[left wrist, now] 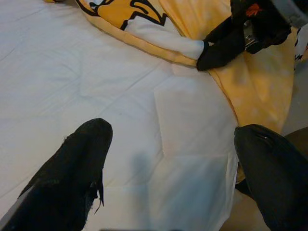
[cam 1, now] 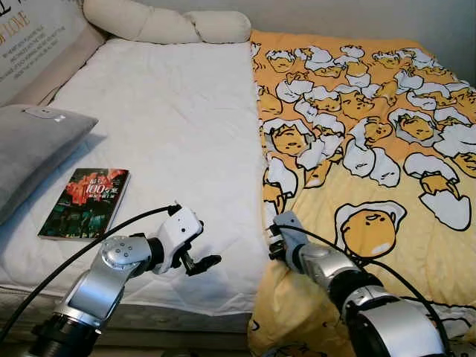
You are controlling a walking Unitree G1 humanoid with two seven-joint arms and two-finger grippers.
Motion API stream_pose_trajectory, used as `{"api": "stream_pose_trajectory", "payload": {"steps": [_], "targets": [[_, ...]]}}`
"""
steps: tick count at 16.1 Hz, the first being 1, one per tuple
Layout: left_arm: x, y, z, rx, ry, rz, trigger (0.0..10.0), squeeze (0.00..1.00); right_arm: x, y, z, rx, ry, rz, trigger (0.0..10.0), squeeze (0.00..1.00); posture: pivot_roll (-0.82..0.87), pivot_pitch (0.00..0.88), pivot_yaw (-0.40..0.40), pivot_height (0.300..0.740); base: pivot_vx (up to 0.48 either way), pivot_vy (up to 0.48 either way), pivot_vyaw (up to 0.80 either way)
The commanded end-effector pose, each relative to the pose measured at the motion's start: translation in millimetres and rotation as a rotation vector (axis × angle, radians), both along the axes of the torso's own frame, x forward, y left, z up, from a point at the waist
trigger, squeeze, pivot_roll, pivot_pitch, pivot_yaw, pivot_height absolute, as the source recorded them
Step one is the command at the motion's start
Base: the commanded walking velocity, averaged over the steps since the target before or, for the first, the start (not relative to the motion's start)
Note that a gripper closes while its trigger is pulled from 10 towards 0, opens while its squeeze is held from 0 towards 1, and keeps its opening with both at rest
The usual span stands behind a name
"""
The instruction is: Clean up the room
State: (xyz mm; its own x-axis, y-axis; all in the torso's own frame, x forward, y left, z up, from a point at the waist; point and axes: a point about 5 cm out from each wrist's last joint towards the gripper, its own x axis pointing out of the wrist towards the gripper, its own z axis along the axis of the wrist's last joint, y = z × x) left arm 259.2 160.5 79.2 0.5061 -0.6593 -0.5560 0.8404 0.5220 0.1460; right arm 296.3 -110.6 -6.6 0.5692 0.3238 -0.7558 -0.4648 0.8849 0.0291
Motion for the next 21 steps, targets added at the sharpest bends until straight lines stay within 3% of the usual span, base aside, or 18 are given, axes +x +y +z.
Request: {"api": "stream_pose_trajectory", "payload": {"steps": [1,3,5,8,9,10,11,12,15,16,17,18,19,20,21], "targets": [[1.2,1.3,2,0.000,-0.002,-0.003,10.0,0.00,0.2,0.7,5,0.073,-0.029,0.105,0.0,0.00,0.02,0.000,-0.011,0.740,0.000,0.000,0.00],[0.6,1.9,1,0.002,0.000,-0.004,10.0,0.00,-5.1,2.6,10,0.212,-0.017,0.226,0.0,0.00,0.01,0.000,-0.008,0.740,0.000,0.000,0.00],[1.3,0.4,0,0.000,0.000,-0.007,10.0,0.00,-14.7,-1.5,11,0.245,0.007,0.333,0.0,0.00,0.01,0.000,-0.007,0.740,0.000,0.000,0.00],[2.1,-2.2,-1,-0.005,0.000,-0.013,10.0,0.00,-35.0,-9.7,7,0.215,0.053,0.439,0.0,0.00,-0.01,0.000,-0.006,0.740,0.000,0.000,0.00],[1.7,-3.5,-1,-0.009,0.000,-0.016,10.0,0.00,-37.2,-11.0,7,0.192,0.017,0.404,5.7,0.00,-0.01,0.000,-0.008,0.740,0.000,0.000,0.00],[1.6,-3.7,-1,-0.011,0.001,-0.017,10.0,0.00,-37.1,-11.2,8,0.182,-0.002,0.385,5.7,0.00,-0.01,0.000,-0.008,0.740,0.000,0.000,0.00],[2.4,-3.9,-2,-0.010,-0.008,-0.009,10.0,0.00,-32.6,-7.7,11,0.264,-0.023,0.284,10.0,1.00,-0.01,0.000,-0.010,0.740,0.000,0.000,0.00],[4.5,-3.5,-3,-0.009,-0.032,0.011,10.0,0.00,-29.3,-4.1,17,0.335,-0.055,0.225,10.0,1.00,-0.01,0.000,-0.013,0.740,0.000,0.000,0.00],[12.8,1.8,-1,-0.012,-0.099,0.128,10.0,0.00,-30.8,-5.2,31,0.334,-0.119,0.192,10.0,1.00,0.00,0.000,-0.027,0.740,0.000,0.000,0.00],[14.3,4.8,0,-0.025,-0.128,0.180,10.0,0.00,-33.2,-7.7,42,0.334,-0.180,0.175,10.0,1.00,0.01,0.000,-0.035,0.740,0.000,0.000,0.00],[15.4,9.3,3,-0.067,-0.178,0.277,10.0,0.00,-37.4,-15.3,63,0.329,-0.314,0.135,10.0,1.00,0.00,0.000,-0.036,0.740,0.000,0.000,0.00],[16.4,11.0,6,-0.102,-0.219,0.339,10.0,0.00,-40.9,-20.0,72,0.321,-0.340,0.114,10.0,0.00,-0.01,0.000,-0.027,0.740,0.000,0.000,0.00],[17.3,12.3,9,-0.148,-0.239,0.401,10.0,0.00,-44.2,-22.9,80,0.308,-0.370,0.119,10.0,0.00,-0.02,0.000,-0.019,0.740,0.000,0.000,0.00],[17.3,14.0,14,-0.219,-0.265,0.481,10.0,0.00,-48.5,-24.1,91,0.292,-0.448,0.140,10.0,0.00,-0.04,0.000,-0.003,0.740,0.000,-0.480,0.00],[16.1,15.5,18,-0.281,-0.275,0.551,10.0,0.00,-45.5,-28.8,98,0.212,-0.567,0.102,10.0,0.00,-0.05,0.000,0.004,0.740,0.000,-0.480,0.00]]}}
